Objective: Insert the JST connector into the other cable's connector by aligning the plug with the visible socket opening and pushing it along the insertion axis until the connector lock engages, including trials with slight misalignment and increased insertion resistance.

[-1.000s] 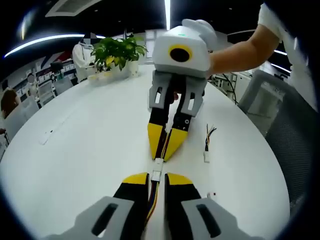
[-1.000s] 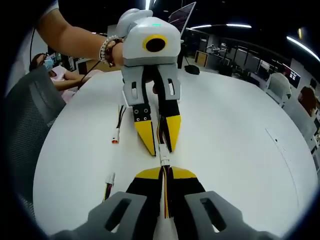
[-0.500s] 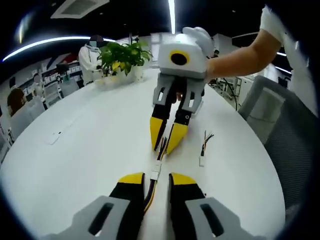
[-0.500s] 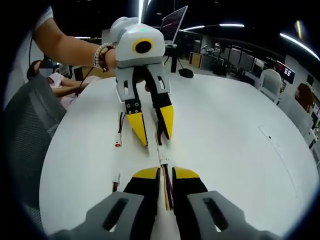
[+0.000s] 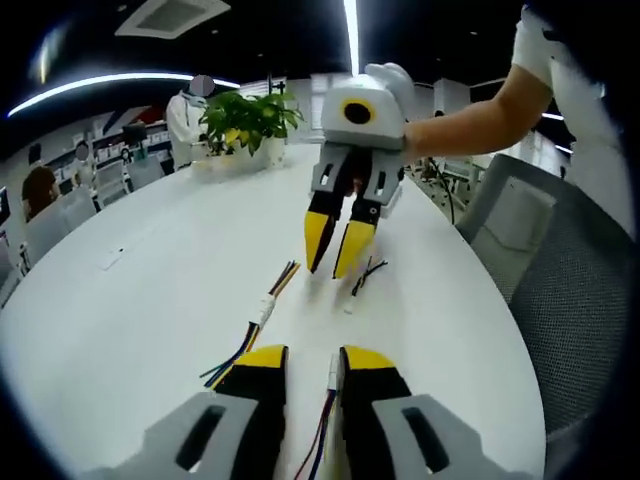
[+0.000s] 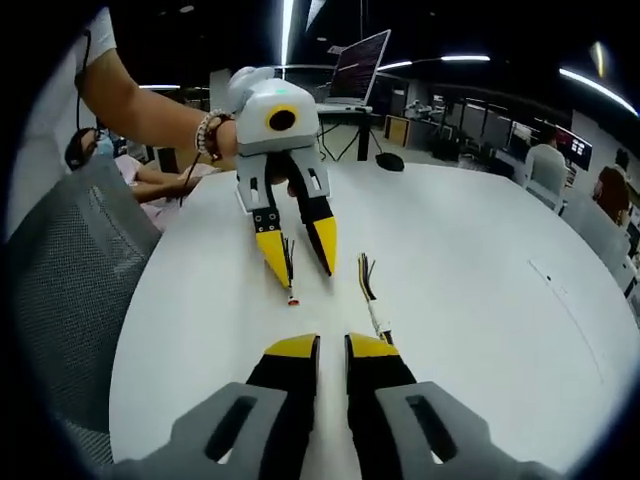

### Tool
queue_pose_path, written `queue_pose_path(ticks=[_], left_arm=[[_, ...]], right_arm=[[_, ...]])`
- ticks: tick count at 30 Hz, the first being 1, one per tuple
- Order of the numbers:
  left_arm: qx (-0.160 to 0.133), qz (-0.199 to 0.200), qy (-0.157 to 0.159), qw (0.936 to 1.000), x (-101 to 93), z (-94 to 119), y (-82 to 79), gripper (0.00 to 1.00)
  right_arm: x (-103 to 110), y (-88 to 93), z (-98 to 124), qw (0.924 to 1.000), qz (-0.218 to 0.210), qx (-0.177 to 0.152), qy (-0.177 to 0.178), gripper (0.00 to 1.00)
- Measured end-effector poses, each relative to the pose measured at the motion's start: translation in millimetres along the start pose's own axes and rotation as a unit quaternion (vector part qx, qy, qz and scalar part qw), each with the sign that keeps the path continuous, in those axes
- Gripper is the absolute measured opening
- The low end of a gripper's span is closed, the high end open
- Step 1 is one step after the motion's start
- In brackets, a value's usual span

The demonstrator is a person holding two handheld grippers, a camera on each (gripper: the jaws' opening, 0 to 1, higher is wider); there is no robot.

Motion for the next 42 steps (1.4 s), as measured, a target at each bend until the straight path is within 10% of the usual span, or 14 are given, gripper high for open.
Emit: queue_pose_path(ticks=[42], left_arm=[[-0.022, 0.004, 0.004, 0.9997, -15.1, -1.0, 9.1, 0.00]], right_arm=[[17.3, 18.6, -3.7, 0.9996, 0.016, 0.019, -0.015, 0.04]])
Point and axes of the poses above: the point that each gripper's makers call its tool centre point, and the gripper's own axes: z roughly backward along the fingers, x roughly to its left, y roughly out of its underside, the point moved 8 cm from there along z, roughly backward along the fingers, and after that the axes turned 4 degrees about -y, right-handed, at the moved point
